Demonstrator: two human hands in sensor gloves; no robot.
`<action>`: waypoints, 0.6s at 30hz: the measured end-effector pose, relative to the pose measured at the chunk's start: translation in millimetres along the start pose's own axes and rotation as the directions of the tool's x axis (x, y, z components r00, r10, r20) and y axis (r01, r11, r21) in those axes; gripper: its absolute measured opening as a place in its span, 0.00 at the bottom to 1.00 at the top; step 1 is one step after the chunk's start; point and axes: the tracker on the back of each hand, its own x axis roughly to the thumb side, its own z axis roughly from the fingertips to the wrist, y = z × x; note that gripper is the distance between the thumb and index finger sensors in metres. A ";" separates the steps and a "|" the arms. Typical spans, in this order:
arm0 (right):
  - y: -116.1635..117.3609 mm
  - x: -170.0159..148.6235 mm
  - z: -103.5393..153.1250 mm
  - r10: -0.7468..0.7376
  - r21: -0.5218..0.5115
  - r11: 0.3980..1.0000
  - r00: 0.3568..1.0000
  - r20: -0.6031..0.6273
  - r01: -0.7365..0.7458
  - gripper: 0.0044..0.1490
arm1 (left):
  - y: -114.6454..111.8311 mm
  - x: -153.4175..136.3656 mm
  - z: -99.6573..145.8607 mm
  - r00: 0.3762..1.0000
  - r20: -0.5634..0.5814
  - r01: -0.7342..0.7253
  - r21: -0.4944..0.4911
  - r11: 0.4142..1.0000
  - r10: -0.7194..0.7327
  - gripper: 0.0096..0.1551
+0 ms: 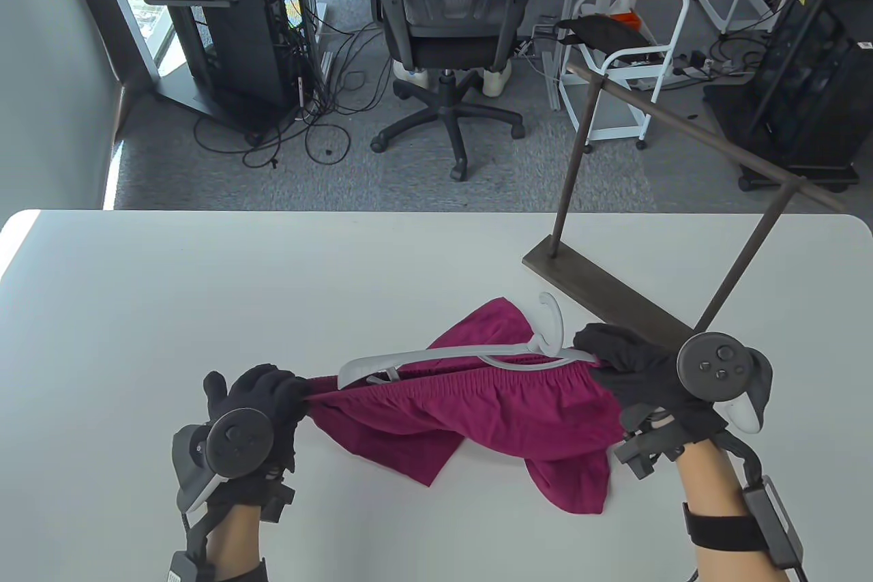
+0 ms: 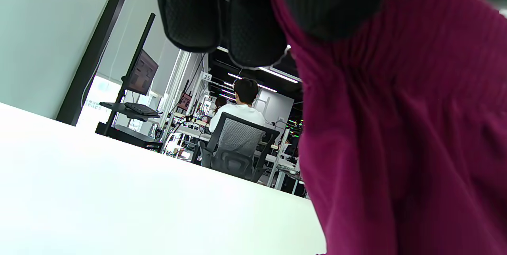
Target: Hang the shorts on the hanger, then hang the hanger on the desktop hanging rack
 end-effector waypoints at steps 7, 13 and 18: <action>9.1 -18.2 11.0 0.014 0.075 0.997 1.000 -0.021 -0.012 0.33 | -4.6 9.5 0.7 0.998 0.036 0.057 -0.009 0.998 -0.056 0.18; 18.3 -7.1 11.3 0.066 0.076 0.995 0.998 0.008 -0.066 0.33 | -8.6 29.3 1.9 0.983 0.113 0.143 0.011 0.990 -0.144 0.18; 30.7 8.1 7.2 0.105 0.074 0.992 0.994 0.033 -0.107 0.33 | -10.3 51.2 6.1 0.958 0.188 0.209 0.059 0.976 -0.217 0.19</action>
